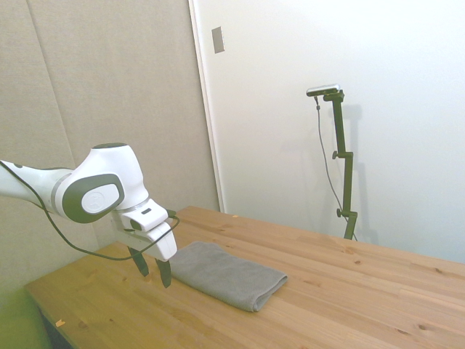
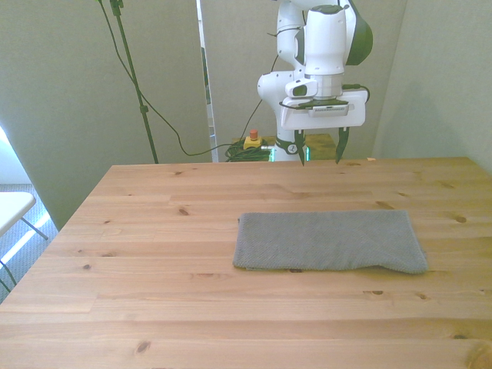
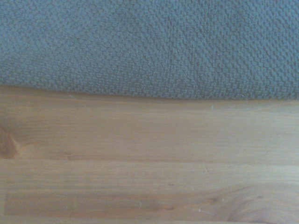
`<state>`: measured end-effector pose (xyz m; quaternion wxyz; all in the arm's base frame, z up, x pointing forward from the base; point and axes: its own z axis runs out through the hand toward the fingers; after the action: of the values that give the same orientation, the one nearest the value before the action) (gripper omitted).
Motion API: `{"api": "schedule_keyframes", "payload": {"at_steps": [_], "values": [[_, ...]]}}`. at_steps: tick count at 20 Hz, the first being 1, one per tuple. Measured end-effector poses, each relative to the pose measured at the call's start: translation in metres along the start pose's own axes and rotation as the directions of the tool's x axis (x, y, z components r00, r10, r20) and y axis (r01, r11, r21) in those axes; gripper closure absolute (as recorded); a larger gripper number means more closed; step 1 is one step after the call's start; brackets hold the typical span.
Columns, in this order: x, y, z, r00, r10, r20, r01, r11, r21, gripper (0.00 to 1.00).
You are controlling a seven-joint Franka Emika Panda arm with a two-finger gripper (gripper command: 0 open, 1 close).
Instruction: Fold the towel
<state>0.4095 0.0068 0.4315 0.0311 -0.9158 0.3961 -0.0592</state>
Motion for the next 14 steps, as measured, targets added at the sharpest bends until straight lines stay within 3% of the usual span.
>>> {"api": "schedule_keyframes", "payload": {"at_steps": [3,6,14], "values": [[0.0,-0.001,0.002,1.0,-0.007,0.004,0.007,1.0,-0.003,0.0],[0.0,-0.025,-0.004,0.999,-0.029,-0.026,0.028,1.0,-0.01,0.0],[-0.016,-0.167,0.019,0.974,-0.044,-0.222,0.006,0.986,-0.166,0.0]]}}
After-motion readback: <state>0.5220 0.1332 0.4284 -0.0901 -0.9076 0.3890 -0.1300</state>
